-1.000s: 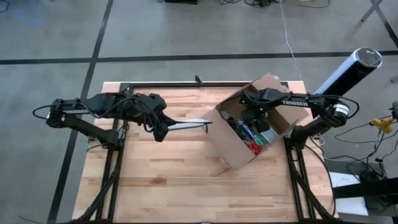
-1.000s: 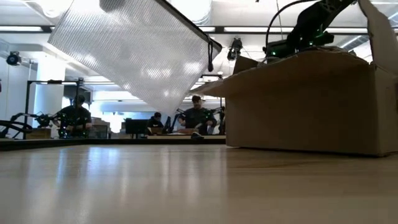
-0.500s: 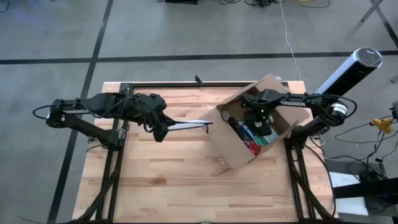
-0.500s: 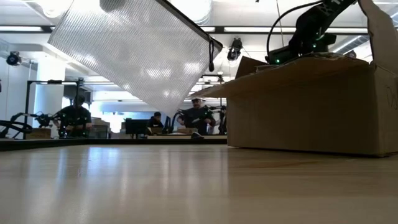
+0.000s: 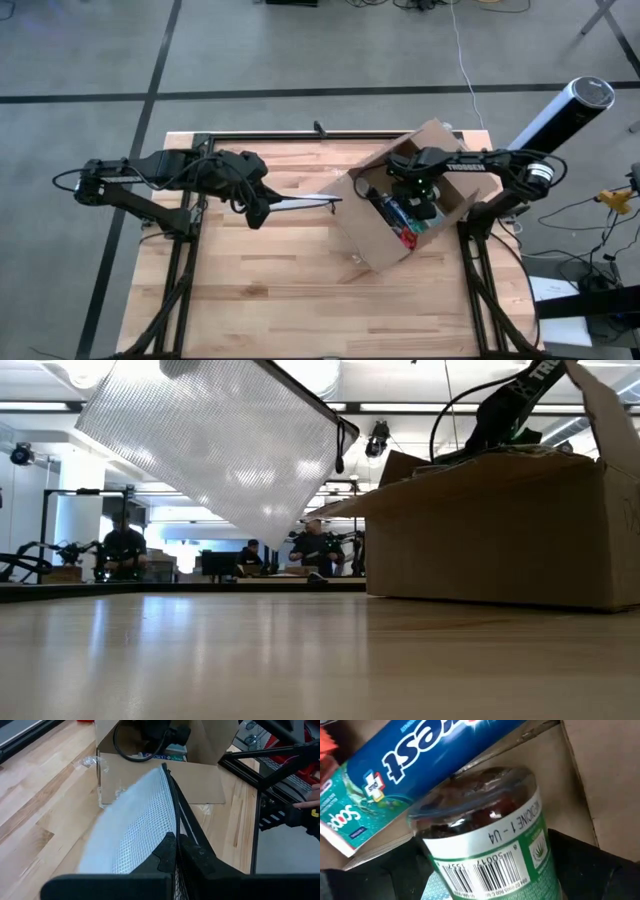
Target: Unpack boxes
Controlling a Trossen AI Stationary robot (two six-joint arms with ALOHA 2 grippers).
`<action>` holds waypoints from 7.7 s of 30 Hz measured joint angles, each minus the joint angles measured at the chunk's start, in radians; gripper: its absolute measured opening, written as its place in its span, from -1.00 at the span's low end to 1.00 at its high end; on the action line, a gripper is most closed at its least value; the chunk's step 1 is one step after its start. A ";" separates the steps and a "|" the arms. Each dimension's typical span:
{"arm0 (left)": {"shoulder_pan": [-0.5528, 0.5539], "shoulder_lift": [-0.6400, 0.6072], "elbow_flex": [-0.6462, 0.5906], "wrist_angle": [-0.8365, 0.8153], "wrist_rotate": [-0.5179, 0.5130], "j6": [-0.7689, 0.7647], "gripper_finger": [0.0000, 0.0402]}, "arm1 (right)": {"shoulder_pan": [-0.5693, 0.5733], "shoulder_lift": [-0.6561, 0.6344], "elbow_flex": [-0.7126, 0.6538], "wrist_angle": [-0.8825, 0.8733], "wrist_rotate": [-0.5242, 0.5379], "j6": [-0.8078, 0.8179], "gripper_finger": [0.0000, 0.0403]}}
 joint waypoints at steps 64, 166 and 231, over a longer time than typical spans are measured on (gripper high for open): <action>0.006 0.000 0.000 0.107 -0.067 0.057 -1.00 | 0.271 -0.067 0.700 0.935 -0.614 1.038 0.26; 0.036 -0.006 0.116 0.284 -0.091 0.019 -1.00 | 0.380 0.050 0.763 0.905 -0.614 0.844 0.26; 0.047 -0.028 0.114 0.281 -0.101 0.045 -1.00 | 0.351 0.017 0.768 0.856 -0.388 0.794 0.47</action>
